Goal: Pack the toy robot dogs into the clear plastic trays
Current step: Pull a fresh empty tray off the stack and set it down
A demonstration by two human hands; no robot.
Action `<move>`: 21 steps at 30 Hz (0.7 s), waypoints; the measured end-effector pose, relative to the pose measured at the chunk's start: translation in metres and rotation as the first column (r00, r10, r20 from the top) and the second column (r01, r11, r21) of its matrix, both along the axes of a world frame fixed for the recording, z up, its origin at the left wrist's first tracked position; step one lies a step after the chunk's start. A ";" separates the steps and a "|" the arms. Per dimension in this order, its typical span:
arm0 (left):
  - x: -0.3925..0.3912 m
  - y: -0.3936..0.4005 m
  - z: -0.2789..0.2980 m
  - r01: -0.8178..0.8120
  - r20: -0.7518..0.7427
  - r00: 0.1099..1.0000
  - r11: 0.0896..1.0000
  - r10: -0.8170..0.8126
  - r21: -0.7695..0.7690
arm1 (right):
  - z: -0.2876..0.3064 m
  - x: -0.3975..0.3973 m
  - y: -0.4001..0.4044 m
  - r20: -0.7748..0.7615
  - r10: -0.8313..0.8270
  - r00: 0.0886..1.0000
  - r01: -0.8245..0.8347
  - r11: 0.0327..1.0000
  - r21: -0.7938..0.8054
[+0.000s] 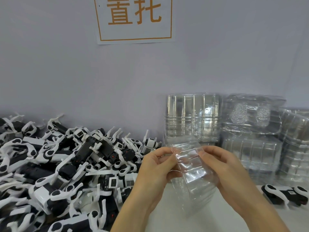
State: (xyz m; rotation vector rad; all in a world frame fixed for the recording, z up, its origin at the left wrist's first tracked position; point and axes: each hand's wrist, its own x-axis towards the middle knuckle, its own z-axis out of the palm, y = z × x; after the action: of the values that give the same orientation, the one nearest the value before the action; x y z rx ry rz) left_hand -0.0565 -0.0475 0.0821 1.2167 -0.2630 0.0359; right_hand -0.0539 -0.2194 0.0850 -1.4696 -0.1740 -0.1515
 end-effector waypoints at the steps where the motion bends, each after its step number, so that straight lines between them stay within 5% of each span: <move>1: 0.000 0.000 0.000 -0.008 0.002 1.000 1.000 0.008 0.007 | 0.000 0.000 0.001 -0.005 -0.011 1.000 0.010 1.000 -0.012; 21: 0.001 0.004 0.005 -0.163 0.065 0.985 0.981 0.157 0.104 | 0.002 0.000 0.003 0.101 -0.147 0.984 0.150 0.988 -0.021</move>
State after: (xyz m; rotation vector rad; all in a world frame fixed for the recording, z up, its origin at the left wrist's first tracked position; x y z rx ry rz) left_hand -0.0557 -0.0439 0.0873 1.3451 -0.2184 0.1982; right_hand -0.0539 -0.2159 0.0867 -1.5046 -0.1469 -0.3449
